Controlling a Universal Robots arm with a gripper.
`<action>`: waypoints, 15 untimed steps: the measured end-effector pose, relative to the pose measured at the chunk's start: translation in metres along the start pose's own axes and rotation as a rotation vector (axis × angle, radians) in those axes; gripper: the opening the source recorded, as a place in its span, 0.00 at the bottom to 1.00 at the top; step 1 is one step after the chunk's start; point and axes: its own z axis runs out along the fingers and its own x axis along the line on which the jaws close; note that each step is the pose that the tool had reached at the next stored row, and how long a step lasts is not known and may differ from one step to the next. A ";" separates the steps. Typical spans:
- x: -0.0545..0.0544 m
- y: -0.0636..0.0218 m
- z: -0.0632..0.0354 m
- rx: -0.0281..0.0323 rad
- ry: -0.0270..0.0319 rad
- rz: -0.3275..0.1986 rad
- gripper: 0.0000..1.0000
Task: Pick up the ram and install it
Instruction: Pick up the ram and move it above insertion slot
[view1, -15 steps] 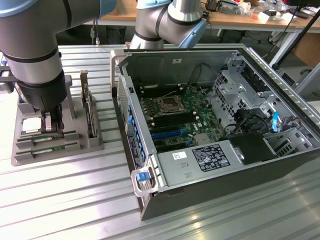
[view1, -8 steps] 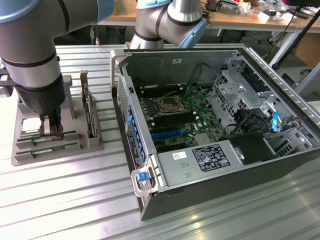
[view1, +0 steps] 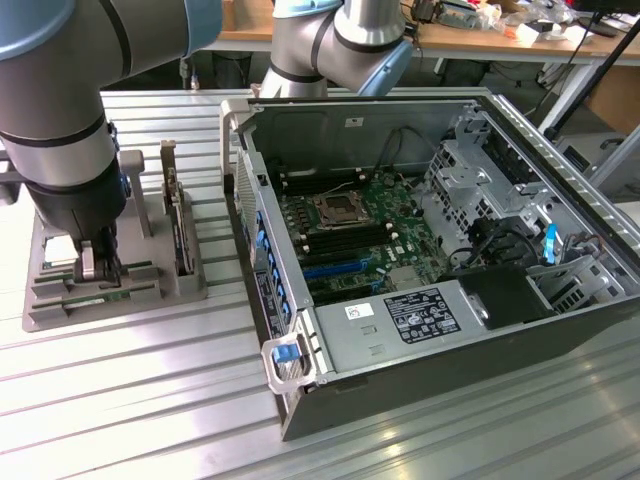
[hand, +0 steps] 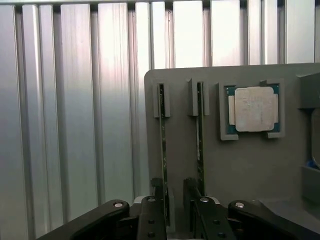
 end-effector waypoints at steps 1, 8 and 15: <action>0.000 0.0004 0.0008 0.0001 -0.0001 -0.001 0.30; 0.001 0.0025 0.0092 -0.0001 0.0029 -0.002 0.30; 0.002 0.0080 0.0150 0.0001 0.0057 -0.003 0.30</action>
